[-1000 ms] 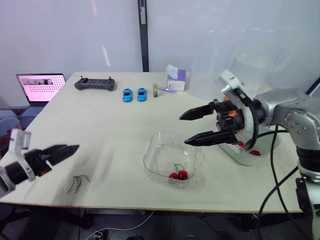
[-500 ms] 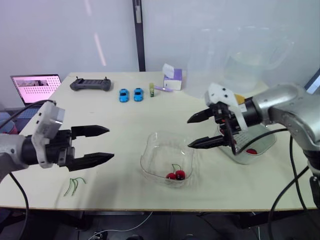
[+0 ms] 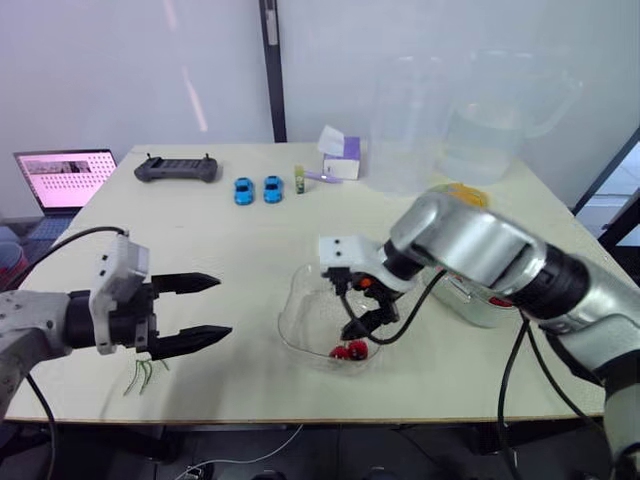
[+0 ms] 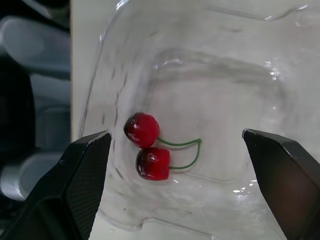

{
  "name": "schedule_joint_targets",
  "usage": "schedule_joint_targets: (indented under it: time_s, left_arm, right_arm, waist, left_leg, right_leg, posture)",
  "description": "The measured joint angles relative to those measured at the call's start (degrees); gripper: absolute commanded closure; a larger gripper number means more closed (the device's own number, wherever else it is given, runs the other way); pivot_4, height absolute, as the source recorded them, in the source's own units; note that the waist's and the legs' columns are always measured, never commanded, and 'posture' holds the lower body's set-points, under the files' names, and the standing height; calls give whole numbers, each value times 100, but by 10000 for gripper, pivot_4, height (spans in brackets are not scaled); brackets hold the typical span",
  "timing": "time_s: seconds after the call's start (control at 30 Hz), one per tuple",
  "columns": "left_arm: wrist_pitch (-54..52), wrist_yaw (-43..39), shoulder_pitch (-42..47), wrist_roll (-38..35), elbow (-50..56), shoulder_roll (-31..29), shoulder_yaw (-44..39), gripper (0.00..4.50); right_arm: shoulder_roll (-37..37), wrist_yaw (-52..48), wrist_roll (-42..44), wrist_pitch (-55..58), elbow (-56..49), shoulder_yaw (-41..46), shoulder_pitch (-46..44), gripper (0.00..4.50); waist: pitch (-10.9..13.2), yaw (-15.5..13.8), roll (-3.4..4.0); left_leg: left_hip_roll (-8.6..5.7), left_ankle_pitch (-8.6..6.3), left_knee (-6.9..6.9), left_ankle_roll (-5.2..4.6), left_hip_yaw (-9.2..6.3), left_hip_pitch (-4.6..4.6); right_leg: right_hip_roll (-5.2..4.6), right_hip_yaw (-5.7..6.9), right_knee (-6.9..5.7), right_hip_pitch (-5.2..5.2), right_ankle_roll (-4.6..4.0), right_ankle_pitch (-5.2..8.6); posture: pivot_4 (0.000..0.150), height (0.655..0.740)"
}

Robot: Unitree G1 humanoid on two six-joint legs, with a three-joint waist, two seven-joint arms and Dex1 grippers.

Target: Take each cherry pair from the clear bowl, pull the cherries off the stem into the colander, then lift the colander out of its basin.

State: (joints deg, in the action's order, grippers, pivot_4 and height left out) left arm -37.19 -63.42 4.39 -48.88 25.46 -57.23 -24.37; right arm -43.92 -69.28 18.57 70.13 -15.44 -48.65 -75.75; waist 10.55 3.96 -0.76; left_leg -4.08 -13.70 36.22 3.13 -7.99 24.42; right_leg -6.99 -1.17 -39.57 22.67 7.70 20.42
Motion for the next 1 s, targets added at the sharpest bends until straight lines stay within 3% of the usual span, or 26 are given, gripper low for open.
schedule_joint_targets:
  time_s: [0.23, 0.37, 1.0]
  left_arm:
    - [-2, 167, -206, -2, 73, 4, -188, 344]
    - [-2, 199, -251, -2, 93, 3, -208, 0]
    - [-98, 302, -426, 0, 129, -64, -383, 0]
  right_arm:
    - [6, 188, -353, -44, -122, -296, 207, 0]
    - [24, 138, -396, -137, -260, -322, 324, 12945]
    - [471, -816, -1449, -2486, 560, -672, 694, 12945]
  waist:
    - [0, 4, 0]
    - [0, 2, 0]
    - [0, 6, 0]
  left_leg:
    - [1, 1, -1, 1, 0, -1]
    - [1, 1, -1, 1, 0, -2]
    - [1, 2, 0, 3, 0, -3]
  right_leg:
    - [1, 0, -1, 1, 0, 0]
    - [1, 1, -1, 0, 0, 0]
    - [3, 1, -2, -2, 0, 0]
  posture:
    - [1500, 7400]
    - [1500, 7400]
    - [1500, 7400]
